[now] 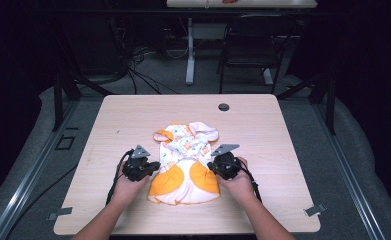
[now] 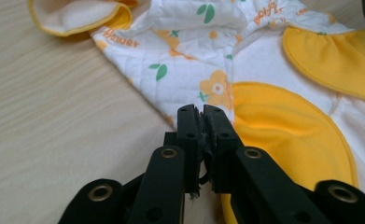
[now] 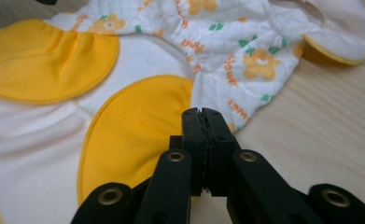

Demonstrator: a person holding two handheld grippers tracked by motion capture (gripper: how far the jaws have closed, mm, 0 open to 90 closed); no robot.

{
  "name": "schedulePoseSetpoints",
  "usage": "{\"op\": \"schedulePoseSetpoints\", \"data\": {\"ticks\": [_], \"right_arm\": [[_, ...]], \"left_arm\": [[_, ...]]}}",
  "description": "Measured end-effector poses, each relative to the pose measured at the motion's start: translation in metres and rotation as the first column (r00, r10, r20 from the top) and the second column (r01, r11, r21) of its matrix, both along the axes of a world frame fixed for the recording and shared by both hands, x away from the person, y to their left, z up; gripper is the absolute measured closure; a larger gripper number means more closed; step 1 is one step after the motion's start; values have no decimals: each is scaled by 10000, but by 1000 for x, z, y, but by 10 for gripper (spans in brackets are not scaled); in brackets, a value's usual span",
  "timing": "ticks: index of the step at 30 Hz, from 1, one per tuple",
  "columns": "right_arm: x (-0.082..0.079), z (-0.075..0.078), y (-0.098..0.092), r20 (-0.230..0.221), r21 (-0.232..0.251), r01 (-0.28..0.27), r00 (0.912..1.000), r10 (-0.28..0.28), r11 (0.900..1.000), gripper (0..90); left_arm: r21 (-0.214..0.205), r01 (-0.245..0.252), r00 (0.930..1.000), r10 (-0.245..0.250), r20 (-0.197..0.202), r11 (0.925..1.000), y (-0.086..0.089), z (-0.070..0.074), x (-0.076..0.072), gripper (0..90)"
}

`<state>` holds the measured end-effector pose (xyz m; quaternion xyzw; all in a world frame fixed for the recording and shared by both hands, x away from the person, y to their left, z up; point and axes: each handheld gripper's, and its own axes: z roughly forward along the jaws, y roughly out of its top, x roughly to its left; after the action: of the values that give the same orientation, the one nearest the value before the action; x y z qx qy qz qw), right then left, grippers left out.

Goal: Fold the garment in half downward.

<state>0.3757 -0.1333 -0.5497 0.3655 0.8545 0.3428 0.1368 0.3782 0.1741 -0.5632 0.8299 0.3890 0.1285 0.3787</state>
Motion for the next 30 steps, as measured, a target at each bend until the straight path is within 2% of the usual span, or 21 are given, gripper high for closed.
{"op": "schedulePoseSetpoints", "data": {"ticks": [1,2,5,10,12,20,22,28,30], "right_arm": [[4,0,2,-12,-91,47,10000,-47,9999,898],[4,0,2,-12,-91,47,10000,-47,9999,898],[17,-2,8,-142,-342,165,9998,-170,9993,898],[26,-5,12,-391,-450,240,9989,-257,9987,899],[30,-12,13,-569,-552,208,9981,-240,9983,900],[26,-15,17,-738,-930,-157,9972,88,9955,900],[22,-15,19,-791,-910,-412,9963,340,9950,900],[14,-15,19,-797,-970,-673,9950,597,9930,900],[10,-15,18,-809,-1030,-845,9938,763,9911,900]], "left_arm": [[49,16,10000,-16,17,10000,-5,0,6,894],[49,16,10000,-16,17,10000,-5,0,6,895],[197,37,10000,-37,-8,9998,-15,-3,15,896],[122,-22,9998,24,-212,9999,-20,-9,20,896],[361,125,9995,-115,-288,9993,-24,-14,20,896],[427,329,9990,-316,-308,9985,-22,-13,19,897],[582,467,9986,-451,-292,9972,-21,-13,17,897],[817,743,9969,-719,-325,9939,-21,-11,10,897],[973,967,9950,-938,-340,9905,-22,-10,6,897]]}}
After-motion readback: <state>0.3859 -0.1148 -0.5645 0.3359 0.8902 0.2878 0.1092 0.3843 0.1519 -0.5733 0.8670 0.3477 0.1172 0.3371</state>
